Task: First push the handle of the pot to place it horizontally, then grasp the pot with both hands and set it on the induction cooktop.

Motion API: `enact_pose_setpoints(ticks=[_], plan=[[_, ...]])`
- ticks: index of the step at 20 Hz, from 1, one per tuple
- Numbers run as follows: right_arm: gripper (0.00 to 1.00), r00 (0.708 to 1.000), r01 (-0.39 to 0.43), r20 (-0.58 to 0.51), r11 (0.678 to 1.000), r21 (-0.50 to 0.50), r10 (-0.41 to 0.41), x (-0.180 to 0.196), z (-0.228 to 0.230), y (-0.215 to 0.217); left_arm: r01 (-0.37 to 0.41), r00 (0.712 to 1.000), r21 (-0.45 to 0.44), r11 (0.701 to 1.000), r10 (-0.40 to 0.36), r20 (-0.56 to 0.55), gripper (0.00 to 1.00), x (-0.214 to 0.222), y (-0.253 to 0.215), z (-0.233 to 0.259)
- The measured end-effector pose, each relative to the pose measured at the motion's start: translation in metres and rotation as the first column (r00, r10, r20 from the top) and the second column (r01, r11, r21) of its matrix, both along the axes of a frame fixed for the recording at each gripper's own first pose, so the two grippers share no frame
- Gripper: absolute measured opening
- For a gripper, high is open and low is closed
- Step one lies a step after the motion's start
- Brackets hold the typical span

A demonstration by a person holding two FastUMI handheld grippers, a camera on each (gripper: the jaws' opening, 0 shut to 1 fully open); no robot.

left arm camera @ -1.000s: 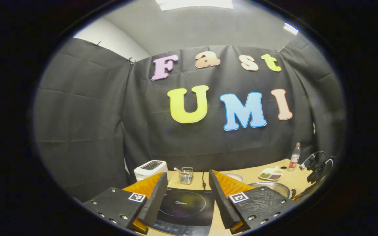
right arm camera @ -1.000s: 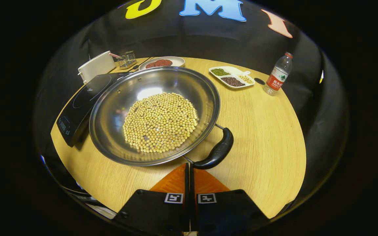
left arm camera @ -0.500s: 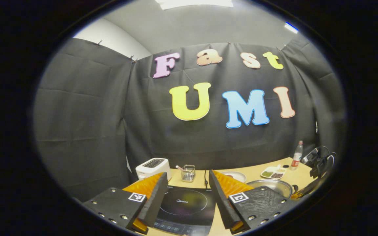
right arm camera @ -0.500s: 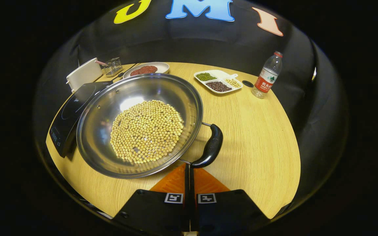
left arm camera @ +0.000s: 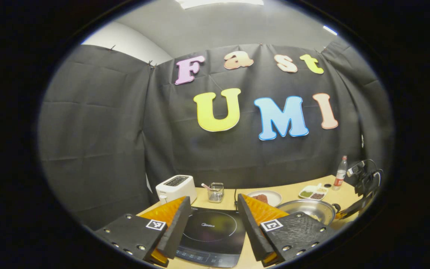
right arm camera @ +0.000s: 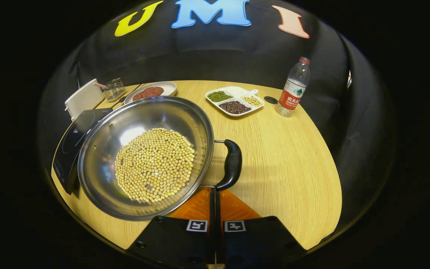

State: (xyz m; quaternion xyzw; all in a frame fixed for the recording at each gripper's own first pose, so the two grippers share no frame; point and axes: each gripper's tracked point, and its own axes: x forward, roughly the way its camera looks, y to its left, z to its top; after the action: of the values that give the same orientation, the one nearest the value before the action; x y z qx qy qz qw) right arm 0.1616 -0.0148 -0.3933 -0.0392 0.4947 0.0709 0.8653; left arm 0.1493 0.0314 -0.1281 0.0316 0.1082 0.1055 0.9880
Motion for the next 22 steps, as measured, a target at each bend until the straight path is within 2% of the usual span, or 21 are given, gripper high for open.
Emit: enact_pose_setpoints(ticks=[1,4,5,6,8,10,11,12,13,14,15,16,17,18,19,20,22], plan=[[0.02,1.000,0.009,0.021,1.000,-0.004,-0.009,0.003,0.004,-0.004,0.001,1.000,-0.005,1.000,-0.001,-0.006,0.74,0.000,-0.001,-0.003],[0.05,0.992,0.044,0.114,0.999,0.021,-0.046,0.014,0.021,-0.011,0.011,1.000,-0.023,1.000,-0.011,-0.024,0.77,0.002,-0.007,-0.011],[0.09,0.988,0.056,0.142,0.998,0.031,-0.060,0.017,0.031,-0.015,0.016,0.999,-0.027,1.000,-0.017,-0.029,0.74,0.003,-0.010,-0.014],[0.11,0.982,0.063,0.175,0.997,0.048,-0.071,0.019,0.040,-0.016,0.022,0.999,-0.031,0.999,-0.023,-0.035,0.77,0.005,-0.013,-0.017],[0.35,0.966,0.065,0.243,0.994,0.085,-0.084,0.025,0.062,-0.016,0.040,0.998,-0.042,0.998,-0.042,-0.042,0.74,0.008,-0.020,-0.024],[0.75,0.948,0.061,0.305,0.993,0.105,-0.091,0.027,0.082,-0.015,0.066,0.996,-0.048,0.997,-0.068,-0.049,0.77,0.008,-0.023,-0.024],[0.94,0.940,0.059,0.330,0.992,0.110,-0.092,0.029,0.090,-0.015,0.084,0.995,-0.056,0.995,-0.087,-0.056,0.74,0.011,-0.028,-0.029],[0.96,0.932,0.053,0.351,0.992,0.119,-0.092,0.030,0.098,-0.013,0.103,0.992,-0.068,0.992,-0.108,-0.066,0.80,0.016,-0.035,-0.034],[0.96,0.926,0.045,0.367,0.990,0.130,-0.091,0.030,0.106,-0.010,0.117,0.990,-0.078,0.990,-0.123,-0.073,0.74,0.021,-0.041,-0.040],[0.93,0.924,0.042,0.371,0.990,0.136,-0.090,0.030,0.110,-0.008,0.130,0.988,-0.091,0.987,-0.137,-0.078,0.77,0.026,-0.044,-0.043],[0.96,0.926,0.034,0.367,0.989,0.144,-0.086,0.029,0.112,-0.005,0.146,0.984,-0.108,0.983,-0.156,-0.088,0.79,0.030,-0.048,-0.047],[0.96,0.927,0.029,0.367,0.988,0.150,-0.083,0.028,0.114,-0.003,0.157,0.980,-0.125,0.980,-0.170,-0.101,0.74,0.035,-0.053,-0.053],[0.92,0.923,0.029,0.375,0.989,0.146,-0.082,0.030,0.115,-0.004,0.169,0.975,-0.144,0.975,-0.187,-0.118,0.77,0.040,-0.056,-0.063],[0.92,0.922,0.027,0.380,0.991,0.134,-0.076,0.031,0.113,-0.006,0.177,0.969,-0.161,0.971,-0.200,-0.145,0.75,0.045,-0.060,-0.073],[0.96,0.922,0.025,0.382,0.992,0.125,-0.071,0.033,0.112,-0.007,0.180,0.962,-0.176,0.968,-0.210,-0.176,0.77,0.050,-0.063,-0.086],[0.96,0.922,0.019,0.381,0.992,0.123,-0.064,0.033,0.111,-0.005,0.184,0.954,-0.190,0.964,-0.222,-0.200,0.74,0.054,-0.067,-0.096],[0.97,0.926,0.013,0.373,0.993,0.120,-0.058,0.034,0.107,-0.004,0.195,0.940,-0.210,0.958,-0.243,-0.238,0.75,0.065,-0.074,-0.113]])
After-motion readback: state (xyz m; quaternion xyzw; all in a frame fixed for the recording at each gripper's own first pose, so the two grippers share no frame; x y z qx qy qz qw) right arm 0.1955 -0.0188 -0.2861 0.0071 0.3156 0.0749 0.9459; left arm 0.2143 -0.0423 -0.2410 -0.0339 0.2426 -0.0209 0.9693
